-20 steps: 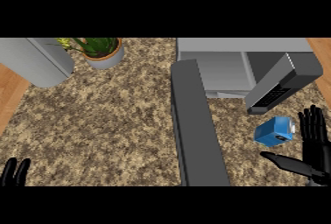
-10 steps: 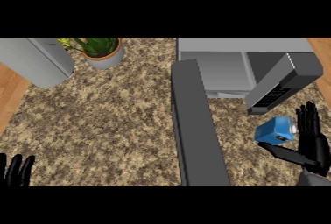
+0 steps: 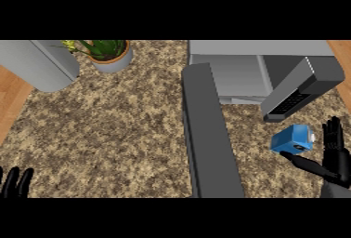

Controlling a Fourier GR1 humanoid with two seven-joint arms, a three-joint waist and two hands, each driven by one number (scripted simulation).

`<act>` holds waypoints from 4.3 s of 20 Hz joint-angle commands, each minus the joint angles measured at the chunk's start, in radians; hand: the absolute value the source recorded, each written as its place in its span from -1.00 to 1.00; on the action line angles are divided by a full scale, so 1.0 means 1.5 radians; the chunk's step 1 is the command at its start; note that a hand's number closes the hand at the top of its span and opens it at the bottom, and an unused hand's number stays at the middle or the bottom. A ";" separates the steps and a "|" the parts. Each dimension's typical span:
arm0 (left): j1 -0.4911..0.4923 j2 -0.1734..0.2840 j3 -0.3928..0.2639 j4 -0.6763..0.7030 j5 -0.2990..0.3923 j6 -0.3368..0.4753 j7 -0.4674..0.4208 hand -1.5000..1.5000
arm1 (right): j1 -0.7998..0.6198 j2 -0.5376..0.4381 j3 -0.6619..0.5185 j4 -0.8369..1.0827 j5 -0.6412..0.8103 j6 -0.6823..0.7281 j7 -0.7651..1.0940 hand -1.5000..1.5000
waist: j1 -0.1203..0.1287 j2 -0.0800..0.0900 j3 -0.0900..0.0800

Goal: Pick up the milk, place it into the microwave and close the microwave

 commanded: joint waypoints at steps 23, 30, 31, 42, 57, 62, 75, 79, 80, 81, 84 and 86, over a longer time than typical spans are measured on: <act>-0.040 -0.008 0.001 0.044 -0.004 0.009 0.002 -1.00 | -0.040 0.048 0.057 -0.025 -0.042 0.128 -0.112 1.00 | -0.010 -0.003 -0.001; 0.045 -0.008 -0.004 -0.009 0.025 -0.030 -0.021 -1.00 | -0.069 0.001 0.100 0.037 -0.015 0.239 -0.162 1.00 | 0.004 -0.001 0.000; 0.014 0.004 0.032 0.000 0.053 -0.037 0.011 -1.00 | -0.069 0.019 0.113 0.016 -0.021 0.247 -0.150 1.00 | -0.001 -0.001 0.000; 0.029 -0.002 0.064 0.051 0.075 -0.079 -0.047 -1.00 | 0.002 0.062 0.194 -0.281 -0.042 0.204 0.045 1.00 | -0.008 -0.004 -0.002; -0.016 0.001 0.106 0.048 0.093 -0.074 0.016 -1.00 | -0.294 0.096 0.189 -0.071 0.047 0.043 0.165 1.00 | 0.005 0.001 -0.001; 0.017 0.005 0.117 0.059 0.098 -0.115 -0.025 -1.00 | -0.396 0.083 0.155 0.104 0.058 0.029 0.087 1.00 | 0.016 0.004 0.000; -0.085 0.034 0.135 0.067 0.125 -0.105 0.033 -1.00 | -0.566 0.054 0.124 0.315 0.103 -0.080 0.016 1.00 | 0.052 0.023 0.001; -0.098 0.027 0.115 0.082 0.109 -0.110 0.024 -1.00 | -0.597 0.052 0.135 0.347 0.129 -0.134 0.032 1.00 | 0.063 0.028 0.001; -0.126 0.039 0.133 0.094 0.122 -0.104 0.035 -1.00 | -0.608 0.052 0.129 0.349 0.125 -0.143 0.039 1.00 | 0.067 0.034 0.001; -0.113 0.020 0.114 0.104 0.113 -0.105 0.022 -1.00 | -0.608 0.050 0.133 0.360 0.131 -0.144 0.040 1.00 | 0.068 0.031 0.001; -0.108 0.032 0.110 0.072 0.112 -0.111 0.036 -1.00 | -0.619 0.034 0.106 0.368 0.111 -0.166 0.050 1.00 | 0.084 0.038 0.002; -0.124 0.031 0.120 0.092 0.091 -0.099 0.026 -1.00 | -0.607 0.038 0.093 0.373 0.104 -0.215 0.042 1.00 | 0.081 0.041 0.002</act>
